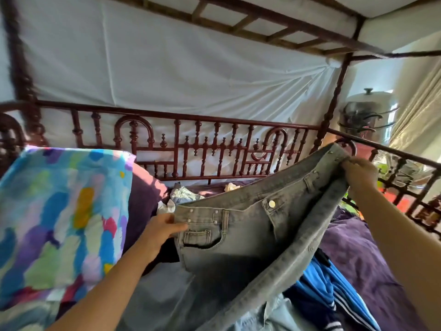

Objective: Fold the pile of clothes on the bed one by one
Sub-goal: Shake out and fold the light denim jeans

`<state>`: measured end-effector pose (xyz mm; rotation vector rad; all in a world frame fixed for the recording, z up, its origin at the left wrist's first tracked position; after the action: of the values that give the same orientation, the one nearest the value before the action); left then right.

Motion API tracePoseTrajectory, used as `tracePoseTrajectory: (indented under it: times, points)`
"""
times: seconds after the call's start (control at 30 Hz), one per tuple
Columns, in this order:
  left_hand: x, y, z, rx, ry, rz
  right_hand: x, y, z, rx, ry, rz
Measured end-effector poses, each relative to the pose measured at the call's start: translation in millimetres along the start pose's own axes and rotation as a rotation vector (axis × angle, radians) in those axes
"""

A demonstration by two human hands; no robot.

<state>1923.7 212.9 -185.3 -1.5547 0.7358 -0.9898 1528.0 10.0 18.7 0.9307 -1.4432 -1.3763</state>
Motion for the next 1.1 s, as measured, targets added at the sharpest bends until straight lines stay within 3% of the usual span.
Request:
tracePoseTrajectory:
  times: [0.13, 0.3, 0.47, 0.57, 0.67, 0.77, 0.87, 0.97, 1.03, 1.1]
  points:
    - [-44.4, 38.9, 42.6, 0.031, -0.118, 0.063, -11.0, -78.3, -62.7, -0.440, 0.130, 0.035]
    - [-131.5, 114.1, 88.3, 0.042, -0.240, 0.261, -93.8, -186.1, -169.4, -0.867, 0.534, 0.043]
    - [-177.1, 128.1, 116.6, -0.009, -0.315, 0.332, -197.9, -225.3, -262.1, -1.161, 0.953, 0.291]
    - [-181.5, 107.4, 139.0, -0.012, -0.377, 0.321, -218.2, -228.3, -301.8, -1.348, 1.009, 0.451]
    - [-162.4, 59.0, 182.6, 0.018, -0.454, 0.195, -206.9, -183.7, -345.4, -1.222, 0.890, 0.479]
    - [-109.1, -15.7, 264.6, 0.058, -0.683, -0.013, -171.1, -91.2, -379.5, -0.690, 0.603, 0.267]
    - [-46.3, -107.3, 349.8, 0.205, -1.016, -0.262, -156.0, -14.6, -426.0, -0.207, 0.638, 0.074]
    - [0.9, -150.3, 385.9, 0.657, -1.034, -0.303, -187.5, 10.1, -482.5, -0.379, 0.834, 0.152]
    - [10.9, -115.9, 386.4, 0.934, -0.932, -0.201, -221.8, -21.3, -502.4, -0.551, 0.919, 0.272]
    - [2.2, -38.0, 370.4, 1.051, -0.757, -0.022, -261.5, -84.2, -503.7, -0.677, 1.014, 0.386]
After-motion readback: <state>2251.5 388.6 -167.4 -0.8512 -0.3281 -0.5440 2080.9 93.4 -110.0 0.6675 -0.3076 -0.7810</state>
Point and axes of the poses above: each hand's wrist, its own x-axis towards the middle knuckle, its own z-axis out of the back of the hand, y = z × x, the point moved 8 cm from there along x, towards the middle knuckle, and after that the axes turned 15 degrees about -z, right-handed, at the moved point
